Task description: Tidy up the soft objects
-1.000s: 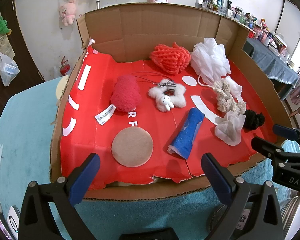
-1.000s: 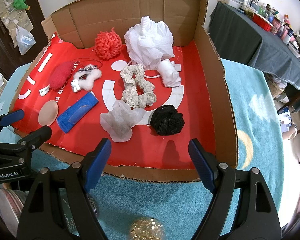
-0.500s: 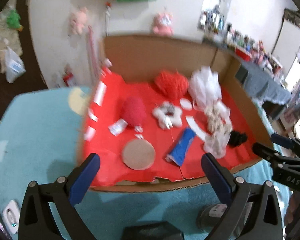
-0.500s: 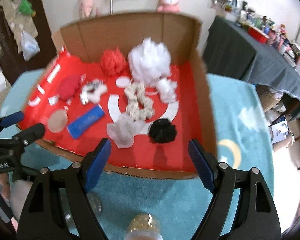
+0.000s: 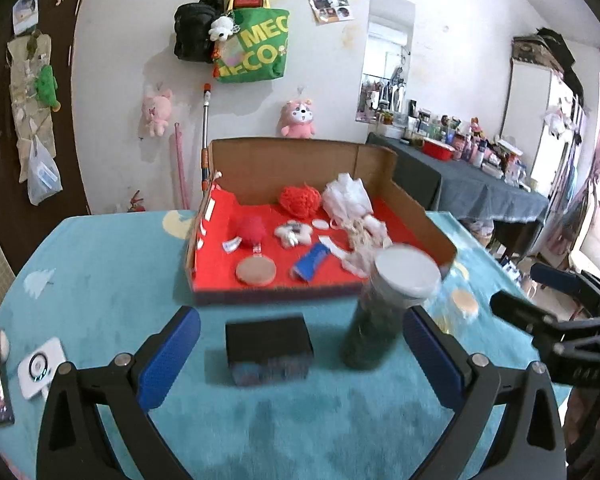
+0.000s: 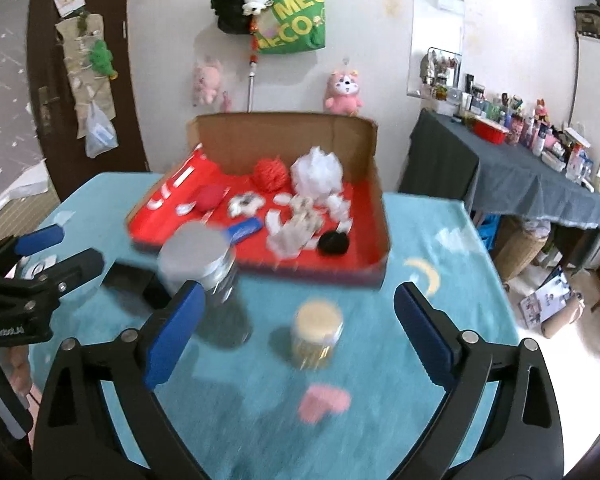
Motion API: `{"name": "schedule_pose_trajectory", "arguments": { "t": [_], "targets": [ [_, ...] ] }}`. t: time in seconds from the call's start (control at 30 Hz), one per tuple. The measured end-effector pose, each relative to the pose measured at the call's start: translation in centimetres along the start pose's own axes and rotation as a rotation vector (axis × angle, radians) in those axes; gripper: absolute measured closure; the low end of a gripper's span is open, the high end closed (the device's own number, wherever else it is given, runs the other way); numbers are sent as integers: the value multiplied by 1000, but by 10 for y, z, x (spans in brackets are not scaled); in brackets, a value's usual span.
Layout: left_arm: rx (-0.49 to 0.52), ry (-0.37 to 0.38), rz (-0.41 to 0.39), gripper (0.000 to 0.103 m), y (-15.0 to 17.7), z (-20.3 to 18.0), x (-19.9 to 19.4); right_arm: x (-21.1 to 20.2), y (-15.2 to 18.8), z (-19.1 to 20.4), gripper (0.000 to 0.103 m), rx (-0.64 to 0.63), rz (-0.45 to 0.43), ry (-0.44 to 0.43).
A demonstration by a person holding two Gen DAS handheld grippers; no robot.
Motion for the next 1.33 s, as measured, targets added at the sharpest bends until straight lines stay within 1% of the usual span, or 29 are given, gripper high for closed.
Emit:
{"name": "schedule_pose_trajectory", "arguments": {
  "t": [0.13,0.23,0.33,0.43,0.5,0.6,0.67,0.73,0.8,0.87,1.33],
  "targets": [
    [4,13,17,0,24,-4,-11,-3,33,9,6,16,20,-2],
    [10,12,28,0,40,-6,-9,0,52,10,6,31,49,-6],
    [9,-14,76,0,62,-5,10,16,74,10,6,34,91,21],
    [-10,-34,141,0,86,0,34,34,95,9,6,50,140,26],
    [-13,-56,177,0,99,4,49,44,104,7,6,54,169,35],
    [-10,-77,209,0,112,6,61,56,113,4,6,56,198,56],
    [-3,-94,225,0,116,6,65,64,120,0,6,66,228,74],
    [1,-110,232,0,117,6,67,68,124,-4,5,85,240,69],
    [1,-139,245,0,119,7,68,68,125,-5,5,87,233,75],
    [-1,-147,249,0,119,8,70,68,125,-5,4,89,233,80],
    [-10,-148,251,0,118,8,71,68,127,-3,4,91,223,82]
  ]
}}
Point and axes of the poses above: each gripper's, at about its wrist camera, not at the fingertips, and x roughly the way its jaws point, z to its left, y to its underside, the point moved 7 cm from there along x, roughly the way its jaws point, and after that the axes turned 4 degrees about -x, right-handed, at the moved point
